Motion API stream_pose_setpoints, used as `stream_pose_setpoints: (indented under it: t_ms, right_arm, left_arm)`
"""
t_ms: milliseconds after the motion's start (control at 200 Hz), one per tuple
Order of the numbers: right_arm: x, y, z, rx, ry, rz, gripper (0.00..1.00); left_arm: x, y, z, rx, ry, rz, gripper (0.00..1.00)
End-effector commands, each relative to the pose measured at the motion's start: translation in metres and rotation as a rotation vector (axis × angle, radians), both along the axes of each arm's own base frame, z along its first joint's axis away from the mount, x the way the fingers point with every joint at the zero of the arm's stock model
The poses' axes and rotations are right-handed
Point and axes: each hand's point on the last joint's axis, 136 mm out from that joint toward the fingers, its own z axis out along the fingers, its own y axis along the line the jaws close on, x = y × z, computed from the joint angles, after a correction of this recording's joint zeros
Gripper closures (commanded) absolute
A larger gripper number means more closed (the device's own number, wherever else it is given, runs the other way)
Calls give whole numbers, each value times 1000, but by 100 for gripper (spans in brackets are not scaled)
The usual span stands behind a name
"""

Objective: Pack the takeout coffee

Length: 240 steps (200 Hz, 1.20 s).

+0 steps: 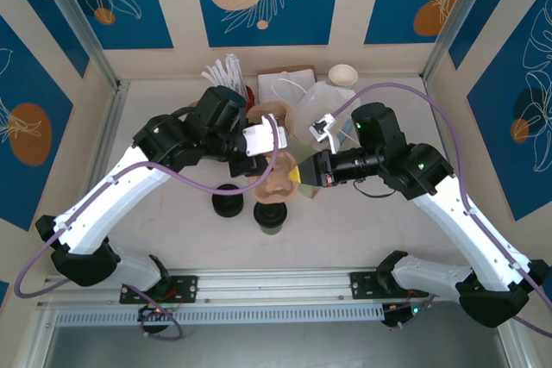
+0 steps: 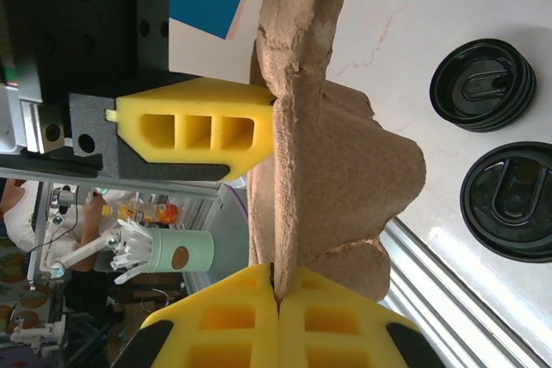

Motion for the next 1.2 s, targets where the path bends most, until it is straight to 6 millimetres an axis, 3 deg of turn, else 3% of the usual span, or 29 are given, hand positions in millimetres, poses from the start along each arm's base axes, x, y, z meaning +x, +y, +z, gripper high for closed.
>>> stream_pose_setpoints:
  t_ms: [0, 585, 900, 1110, 1195]
  right_arm:
    - [-7, -3, 4, 17, -15, 33, 100]
    - [-8, -3, -4, 6, 11, 42, 100]
    - [-7, -6, -5, 5, 16, 34, 99]
    - [-4, -14, -3, -11, 14, -8, 84]
    - [-4, -19, 0, -14, 6, -27, 74]
  left_arm:
    - [-5, -7, 7, -16, 12, -26, 52]
    - [-10, -13, 13, -56, 28, -53, 50]
    - [-12, -15, 14, -64, 39, -62, 59]
    - [-9, -15, 15, -64, 31, -50, 63]
    - [-7, -15, 16, -66, 28, -44, 64]
